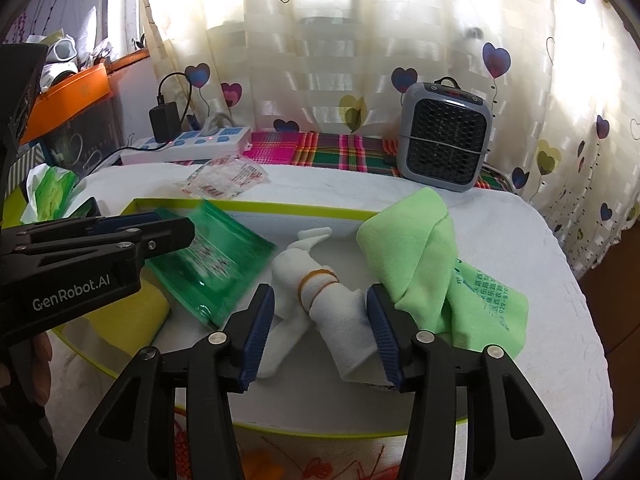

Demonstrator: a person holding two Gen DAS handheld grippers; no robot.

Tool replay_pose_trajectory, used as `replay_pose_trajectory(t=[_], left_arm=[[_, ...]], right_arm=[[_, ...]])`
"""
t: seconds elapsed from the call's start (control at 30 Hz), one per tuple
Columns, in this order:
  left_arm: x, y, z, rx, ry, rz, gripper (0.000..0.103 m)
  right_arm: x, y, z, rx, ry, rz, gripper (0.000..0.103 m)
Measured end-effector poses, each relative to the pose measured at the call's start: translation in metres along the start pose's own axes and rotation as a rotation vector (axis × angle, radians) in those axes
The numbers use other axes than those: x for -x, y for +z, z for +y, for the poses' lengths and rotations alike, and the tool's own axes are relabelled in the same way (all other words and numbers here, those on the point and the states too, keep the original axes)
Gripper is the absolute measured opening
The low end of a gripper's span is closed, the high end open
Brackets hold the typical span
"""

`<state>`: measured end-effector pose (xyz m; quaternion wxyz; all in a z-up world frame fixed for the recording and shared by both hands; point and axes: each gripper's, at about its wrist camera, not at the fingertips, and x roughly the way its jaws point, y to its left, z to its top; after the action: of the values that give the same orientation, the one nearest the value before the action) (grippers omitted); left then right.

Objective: Organize soft objects
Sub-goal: 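Lower the green packet into the box with the left gripper while the right gripper lowers the socks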

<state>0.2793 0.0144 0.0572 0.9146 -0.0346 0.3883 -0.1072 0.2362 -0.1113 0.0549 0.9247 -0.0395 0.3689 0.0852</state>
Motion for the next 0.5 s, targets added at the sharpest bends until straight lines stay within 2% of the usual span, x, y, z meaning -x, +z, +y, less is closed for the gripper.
replay_pose_trajectory(t=[0.5], left_arm=[[0.014, -0.010, -0.001, -0.004, 0.011, 0.002, 0.037]], right_arm=[[0.011, -0.003, 0.002, -0.007, -0.009, -0.022, 0.060]])
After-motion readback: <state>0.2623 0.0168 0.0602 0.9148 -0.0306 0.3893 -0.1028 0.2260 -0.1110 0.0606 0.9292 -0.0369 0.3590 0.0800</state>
